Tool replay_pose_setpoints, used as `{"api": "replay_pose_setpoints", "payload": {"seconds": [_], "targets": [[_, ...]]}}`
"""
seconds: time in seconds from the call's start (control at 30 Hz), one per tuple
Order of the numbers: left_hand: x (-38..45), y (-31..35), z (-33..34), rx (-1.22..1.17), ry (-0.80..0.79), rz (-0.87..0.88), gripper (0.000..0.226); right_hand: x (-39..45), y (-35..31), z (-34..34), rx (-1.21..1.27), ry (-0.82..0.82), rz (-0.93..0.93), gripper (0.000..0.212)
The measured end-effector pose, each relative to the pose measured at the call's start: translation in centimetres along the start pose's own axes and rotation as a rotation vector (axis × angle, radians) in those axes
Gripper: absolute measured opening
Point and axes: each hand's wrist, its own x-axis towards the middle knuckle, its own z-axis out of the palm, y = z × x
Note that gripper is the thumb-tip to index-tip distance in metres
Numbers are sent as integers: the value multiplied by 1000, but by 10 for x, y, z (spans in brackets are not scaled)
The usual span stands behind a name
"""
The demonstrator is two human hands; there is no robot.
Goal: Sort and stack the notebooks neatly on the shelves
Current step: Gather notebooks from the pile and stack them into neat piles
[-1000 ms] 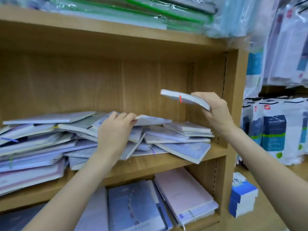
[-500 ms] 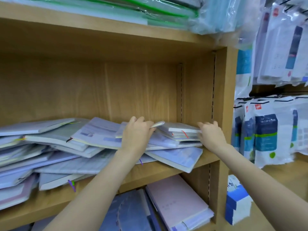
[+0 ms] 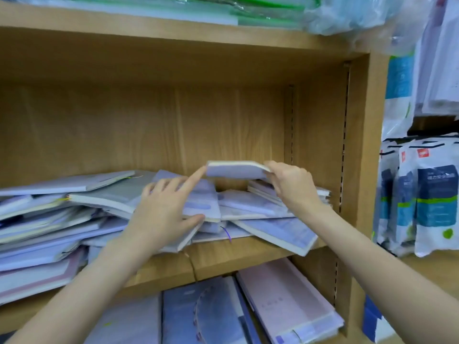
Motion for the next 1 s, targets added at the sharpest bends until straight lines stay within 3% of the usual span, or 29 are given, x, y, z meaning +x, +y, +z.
{"api": "replay_pose_setpoints", "payload": {"seconds": [0.1, 0.17, 0.23, 0.3, 0.37, 0.43, 0.5, 0.53, 0.6, 0.67, 0.7, 0.77, 0.87, 1.0], "targets": [[3, -19, -3, 73, -310, -33, 66, 6, 15, -5, 3, 35, 93, 33], [4, -19, 0, 110, -319, -3, 47, 4, 30, -3, -152, -22, 182, 36], [5, -20, 3, 62, -217, -27, 38, -1, 45, 1, -279, -267, 236, 33], [10, -19, 1, 33, -142, -129, 37, -7, 56, 3, -238, -563, 276, 37], [18, -20, -1, 93, -138, -196, 34, -9, 58, -4, -150, -705, 356, 46], [26, -19, 2, 87, -154, -210, 33, -7, 48, -13, -162, -606, 298, 49], [31, -18, 9, 88, -190, -216, 31, -7, 17, -21, -63, -436, 76, 43], [32, -18, 14, 96, -209, -221, 29, -8, -4, -23, 25, -436, -13, 40], [30, -20, 20, 131, -239, -223, 24, -12, -39, -11, 94, -586, -122, 35], [26, -23, 20, 144, -257, -220, 24, -18, -59, 14, -61, -719, -209, 27], [24, -25, 18, 143, -274, -213, 26, -21, -63, 26, -137, -701, -241, 23], [19, -28, 11, 131, -333, -151, 33, -25, -65, 42, -219, -638, -235, 18], [15, -33, 0, 45, -469, -68, 44, -25, -68, 58, -236, -506, -142, 35], [14, -34, -1, 62, -464, -61, 45, -11, -67, 49, -66, -391, 16, 18]]}}
